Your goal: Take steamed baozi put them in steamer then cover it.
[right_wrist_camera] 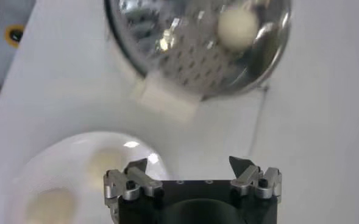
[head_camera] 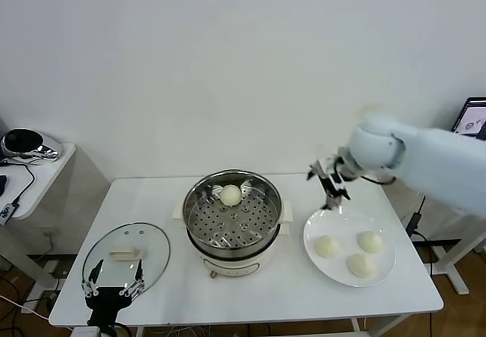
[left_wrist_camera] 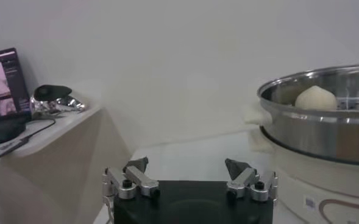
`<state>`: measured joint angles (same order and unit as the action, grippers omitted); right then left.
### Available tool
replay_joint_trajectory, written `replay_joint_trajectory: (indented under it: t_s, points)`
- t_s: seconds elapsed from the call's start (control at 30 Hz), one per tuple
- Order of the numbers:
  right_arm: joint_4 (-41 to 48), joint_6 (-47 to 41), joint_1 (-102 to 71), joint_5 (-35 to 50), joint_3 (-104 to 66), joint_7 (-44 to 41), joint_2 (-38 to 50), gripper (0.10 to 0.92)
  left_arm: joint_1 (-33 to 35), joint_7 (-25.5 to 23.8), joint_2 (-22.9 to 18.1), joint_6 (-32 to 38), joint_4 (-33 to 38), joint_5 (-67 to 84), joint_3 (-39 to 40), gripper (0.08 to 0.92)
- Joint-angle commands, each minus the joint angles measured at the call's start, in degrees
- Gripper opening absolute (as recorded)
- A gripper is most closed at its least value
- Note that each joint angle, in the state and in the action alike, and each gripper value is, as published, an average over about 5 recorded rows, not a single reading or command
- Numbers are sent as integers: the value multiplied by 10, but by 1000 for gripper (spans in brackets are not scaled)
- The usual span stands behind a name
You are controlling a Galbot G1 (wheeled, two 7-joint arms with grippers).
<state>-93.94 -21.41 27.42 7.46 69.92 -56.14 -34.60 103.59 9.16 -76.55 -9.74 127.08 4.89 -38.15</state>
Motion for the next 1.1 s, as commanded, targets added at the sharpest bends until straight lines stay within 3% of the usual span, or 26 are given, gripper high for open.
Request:
replay_joint_trajectory:
  t_s: [0.03, 0.33, 1.1]
  points:
    - [-6, -10, -136, -58, -74, -5, 69, 823, -3, 0, 1, -1, -5, -1, -1, 823]
    - [79, 33, -257, -132, -154, -9, 22, 823, -1, -1, -4, -1, -3, -5, -2, 823]
    - [175, 51, -306, -177, -184, -6, -85, 804, 11, 0, -12, 1, 7, -7, -10, 823]
